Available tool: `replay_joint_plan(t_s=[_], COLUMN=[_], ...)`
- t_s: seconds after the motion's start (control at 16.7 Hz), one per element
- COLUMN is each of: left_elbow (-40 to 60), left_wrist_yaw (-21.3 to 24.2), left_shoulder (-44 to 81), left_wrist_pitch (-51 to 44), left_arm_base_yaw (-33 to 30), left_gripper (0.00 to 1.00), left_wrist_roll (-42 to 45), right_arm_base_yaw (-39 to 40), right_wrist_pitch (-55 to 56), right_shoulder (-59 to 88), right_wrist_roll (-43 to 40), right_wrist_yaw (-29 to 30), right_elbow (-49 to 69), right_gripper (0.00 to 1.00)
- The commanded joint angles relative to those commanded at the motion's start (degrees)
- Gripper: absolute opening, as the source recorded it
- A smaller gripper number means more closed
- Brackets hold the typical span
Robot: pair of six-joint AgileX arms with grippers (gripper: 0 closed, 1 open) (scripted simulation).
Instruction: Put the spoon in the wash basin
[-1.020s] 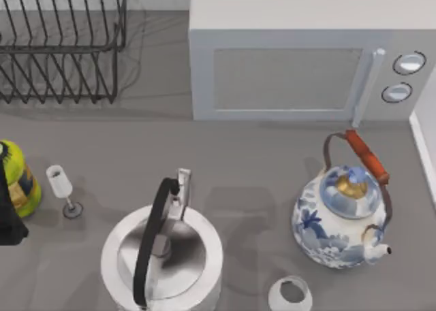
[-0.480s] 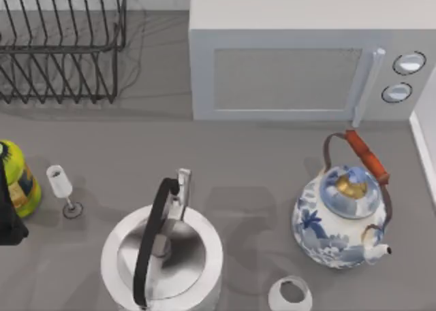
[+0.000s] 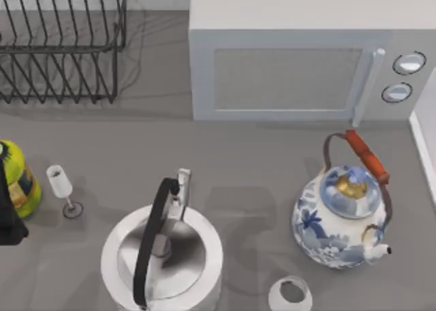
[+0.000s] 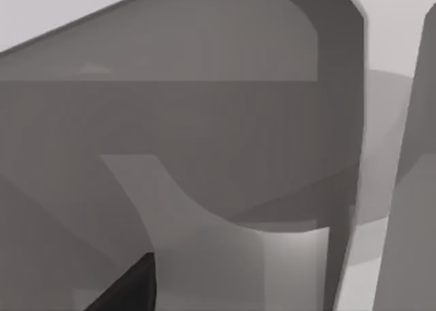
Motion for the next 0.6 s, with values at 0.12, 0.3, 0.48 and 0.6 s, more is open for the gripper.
replay_joint_plan(t_s=[0.12, 0.3, 0.48, 0.6], left_elbow=[0.0, 0.0, 0.0, 0.0], left_wrist_yaw=[0.0, 0.0, 0.0, 0.0], left_shoulder=[0.0, 0.0, 0.0, 0.0], left_wrist_pitch=[0.0, 0.0, 0.0, 0.0], left_arm_base_yaw=[0.0, 0.0, 0.0, 0.0], left_gripper=[1.0, 1.0, 1.0, 1.0], left_wrist_roll=[0.0, 0.0, 0.0, 0.0], right_arm_base_yaw=[0.0, -0.2, -0.4, -0.5], right_wrist_pitch=[0.0, -3.5, -5.8, -10.4], right_shoulder=[0.0, -3.7, -4.4, -5.9], right_wrist_roll=[0.0, 0.1, 0.0, -0.1], right_wrist_yaw=[0.0, 0.8, 0.8, 0.7], right_elbow=[0.0, 1.7, 3.5, 6.4], right_gripper=[0.0, 0.0, 0.0, 0.0])
